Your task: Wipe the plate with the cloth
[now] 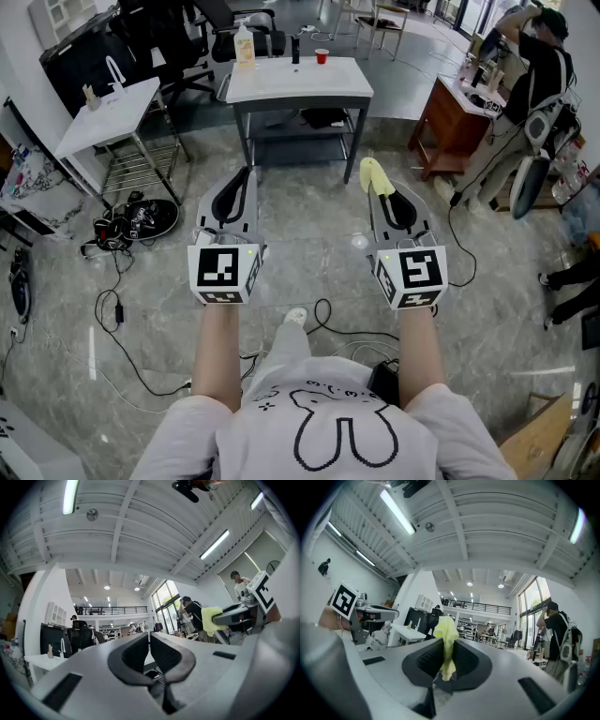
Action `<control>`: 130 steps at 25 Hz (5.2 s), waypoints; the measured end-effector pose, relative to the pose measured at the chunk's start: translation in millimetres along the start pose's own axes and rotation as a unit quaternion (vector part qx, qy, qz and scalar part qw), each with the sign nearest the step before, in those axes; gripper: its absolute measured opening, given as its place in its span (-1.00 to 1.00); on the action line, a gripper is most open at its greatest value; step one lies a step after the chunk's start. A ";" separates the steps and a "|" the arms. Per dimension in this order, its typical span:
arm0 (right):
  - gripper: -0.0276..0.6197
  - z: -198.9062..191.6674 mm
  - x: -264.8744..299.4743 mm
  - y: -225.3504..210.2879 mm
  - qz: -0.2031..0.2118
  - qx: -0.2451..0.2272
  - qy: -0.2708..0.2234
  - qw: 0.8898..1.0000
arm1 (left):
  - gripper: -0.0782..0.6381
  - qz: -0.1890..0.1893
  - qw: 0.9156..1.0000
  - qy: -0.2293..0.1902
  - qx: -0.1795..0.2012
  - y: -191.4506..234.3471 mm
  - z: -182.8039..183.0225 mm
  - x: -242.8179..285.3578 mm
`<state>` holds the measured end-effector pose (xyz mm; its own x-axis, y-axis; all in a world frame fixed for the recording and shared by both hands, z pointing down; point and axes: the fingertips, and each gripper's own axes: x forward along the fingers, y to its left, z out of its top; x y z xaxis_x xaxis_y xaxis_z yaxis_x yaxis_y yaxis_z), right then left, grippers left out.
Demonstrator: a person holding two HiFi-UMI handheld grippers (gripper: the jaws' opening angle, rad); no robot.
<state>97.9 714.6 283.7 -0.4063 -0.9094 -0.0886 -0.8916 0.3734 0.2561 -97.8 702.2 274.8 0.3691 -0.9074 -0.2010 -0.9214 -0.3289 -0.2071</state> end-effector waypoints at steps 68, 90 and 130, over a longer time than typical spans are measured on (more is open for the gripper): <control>-0.76 -130.8 538.6 -251.8 0.021 0.060 0.018 0.998 | 0.37 0.040 0.998 0.043 -0.021 192.9 -163.0 537.7; -0.76 -245.9 727.1 -282.8 0.085 0.061 0.121 0.987 | 0.37 0.052 0.989 0.125 -0.055 249.0 -288.9 694.5; -0.76 -570.9 900.0 -217.5 0.185 0.128 0.568 0.792 | 0.37 -0.081 0.921 0.322 -0.204 304.3 -548.8 846.4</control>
<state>40.3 -289.6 697.8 -0.3365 -0.2535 0.9069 -0.8241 0.5454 -0.1533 -132.6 -309.5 567.1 0.4787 -0.7608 0.4381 -0.8777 -0.4257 0.2199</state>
